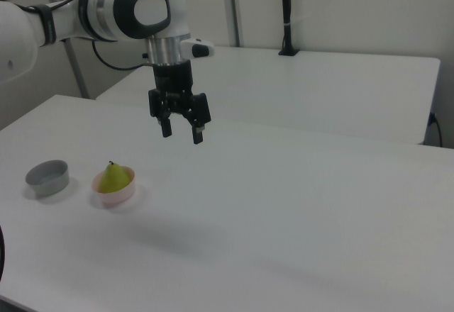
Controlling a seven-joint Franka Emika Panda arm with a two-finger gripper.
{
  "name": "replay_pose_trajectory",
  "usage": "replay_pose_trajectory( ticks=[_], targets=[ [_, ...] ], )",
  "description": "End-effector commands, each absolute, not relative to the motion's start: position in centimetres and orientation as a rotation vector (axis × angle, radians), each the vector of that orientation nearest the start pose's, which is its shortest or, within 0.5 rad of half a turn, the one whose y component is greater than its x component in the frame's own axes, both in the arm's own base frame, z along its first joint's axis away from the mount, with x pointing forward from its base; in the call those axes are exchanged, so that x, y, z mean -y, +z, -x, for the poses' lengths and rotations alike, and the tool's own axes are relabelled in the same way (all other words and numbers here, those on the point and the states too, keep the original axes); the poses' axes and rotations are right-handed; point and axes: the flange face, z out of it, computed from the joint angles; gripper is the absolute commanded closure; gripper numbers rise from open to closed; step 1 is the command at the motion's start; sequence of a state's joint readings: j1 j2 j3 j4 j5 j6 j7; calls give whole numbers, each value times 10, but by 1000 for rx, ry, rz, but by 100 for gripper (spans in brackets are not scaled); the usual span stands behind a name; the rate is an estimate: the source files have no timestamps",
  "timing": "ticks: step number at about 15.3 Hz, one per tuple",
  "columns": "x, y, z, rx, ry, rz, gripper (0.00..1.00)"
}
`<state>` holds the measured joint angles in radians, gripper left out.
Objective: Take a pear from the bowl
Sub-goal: 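Move the open gripper over the pink bowl holding the green pear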
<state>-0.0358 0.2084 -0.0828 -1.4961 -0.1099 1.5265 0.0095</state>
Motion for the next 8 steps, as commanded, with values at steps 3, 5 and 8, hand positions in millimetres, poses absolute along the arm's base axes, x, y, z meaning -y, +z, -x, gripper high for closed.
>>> replay_pose_trajectory(
  ticks=[3, 5, 8],
  targets=[
    [80, 543, -594, -206, 277, 3244, 0],
    [79, 544, -595, -201, 270, 3244, 0],
    [70, 547, -597, -171, 253, 3245, 0]
  ],
)
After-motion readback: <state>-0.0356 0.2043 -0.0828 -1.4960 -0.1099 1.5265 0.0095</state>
